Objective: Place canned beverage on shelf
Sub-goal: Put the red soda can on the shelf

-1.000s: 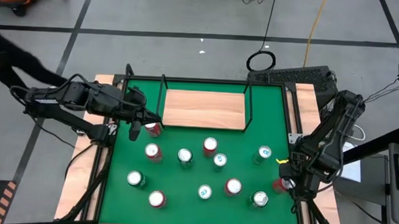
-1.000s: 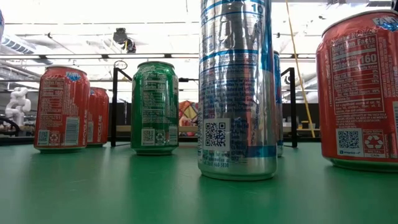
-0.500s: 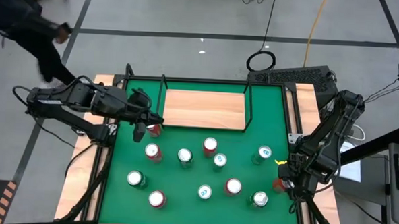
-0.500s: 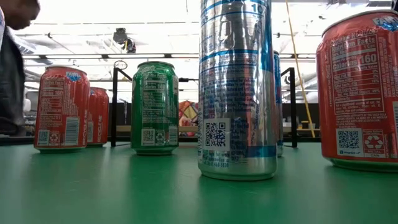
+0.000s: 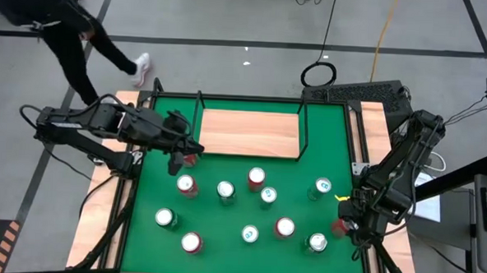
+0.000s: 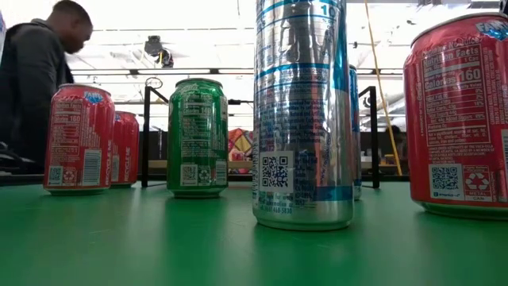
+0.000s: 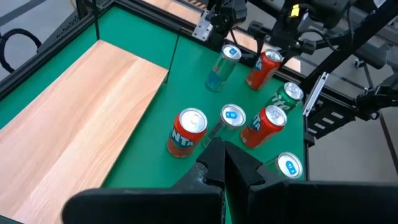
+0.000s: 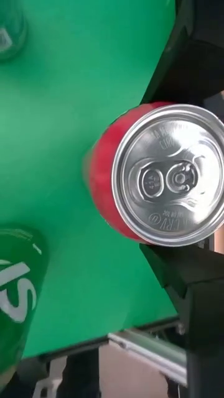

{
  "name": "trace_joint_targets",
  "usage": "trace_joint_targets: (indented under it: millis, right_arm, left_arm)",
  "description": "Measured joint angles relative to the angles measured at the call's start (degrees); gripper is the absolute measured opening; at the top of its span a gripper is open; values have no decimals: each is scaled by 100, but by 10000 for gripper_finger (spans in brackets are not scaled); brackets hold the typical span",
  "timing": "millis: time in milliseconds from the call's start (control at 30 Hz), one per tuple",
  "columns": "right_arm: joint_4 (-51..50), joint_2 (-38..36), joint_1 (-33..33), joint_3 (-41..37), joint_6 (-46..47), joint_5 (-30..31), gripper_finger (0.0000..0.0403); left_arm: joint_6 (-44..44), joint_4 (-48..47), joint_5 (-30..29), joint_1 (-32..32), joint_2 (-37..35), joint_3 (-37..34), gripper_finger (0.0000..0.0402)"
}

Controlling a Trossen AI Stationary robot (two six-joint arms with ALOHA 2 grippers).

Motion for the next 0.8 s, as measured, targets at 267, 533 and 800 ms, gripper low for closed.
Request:
trace_joint_targets:
  millis: [267,533,800]
  right_arm:
    - [414,-24,-9,35,940,-658,293]
    - [273,-31,-119,669,1331,-278,293]
    - [-990,-33,-375,1795,1411,-220,293]
  left_arm:
    - [-2,53,2,0,-1,0,0]
    - [0,302,0,0,0,0,0]
    - [5,458,0,0,159,2,0]
